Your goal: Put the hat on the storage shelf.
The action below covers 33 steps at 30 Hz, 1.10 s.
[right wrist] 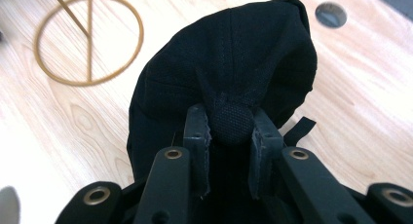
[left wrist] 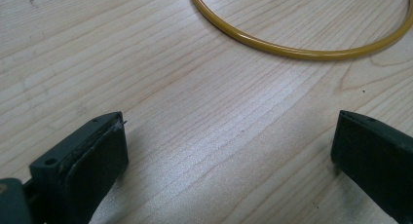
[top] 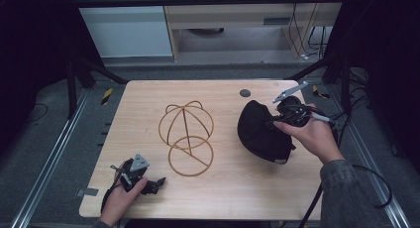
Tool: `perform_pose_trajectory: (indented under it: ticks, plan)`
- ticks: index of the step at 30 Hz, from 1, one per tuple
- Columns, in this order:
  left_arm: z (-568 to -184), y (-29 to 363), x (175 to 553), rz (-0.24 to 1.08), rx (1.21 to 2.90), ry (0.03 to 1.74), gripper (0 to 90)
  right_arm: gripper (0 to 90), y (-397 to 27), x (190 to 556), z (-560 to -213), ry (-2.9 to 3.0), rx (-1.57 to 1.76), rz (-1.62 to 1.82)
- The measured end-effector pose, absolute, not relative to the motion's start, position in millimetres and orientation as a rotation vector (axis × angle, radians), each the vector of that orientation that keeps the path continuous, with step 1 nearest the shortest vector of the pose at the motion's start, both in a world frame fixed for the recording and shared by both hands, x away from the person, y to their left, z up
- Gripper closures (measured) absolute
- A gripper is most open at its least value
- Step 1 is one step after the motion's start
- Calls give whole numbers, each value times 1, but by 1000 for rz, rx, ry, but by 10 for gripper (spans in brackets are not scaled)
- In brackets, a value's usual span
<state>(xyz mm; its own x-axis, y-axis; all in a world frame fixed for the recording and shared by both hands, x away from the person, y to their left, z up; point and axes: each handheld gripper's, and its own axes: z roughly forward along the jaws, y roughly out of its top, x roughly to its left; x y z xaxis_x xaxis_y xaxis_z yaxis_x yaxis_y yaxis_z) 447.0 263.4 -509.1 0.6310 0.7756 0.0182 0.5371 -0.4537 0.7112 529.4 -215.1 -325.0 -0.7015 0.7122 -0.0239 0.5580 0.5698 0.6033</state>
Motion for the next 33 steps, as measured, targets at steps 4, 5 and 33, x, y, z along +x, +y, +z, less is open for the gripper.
perform_pose_trajectory:
  ticks: [4,5,33]
  plan:
    - [-509,263,447,449,2168,1021,0,743,-219,523,-316,2504,1036,902]
    - [-509,263,447,449,2168,1021,0,744,-219,521,-314,2496,1041,919]
    - [-509,263,447,450,2168,1021,0,750,-218,493,-267,2347,977,1167]
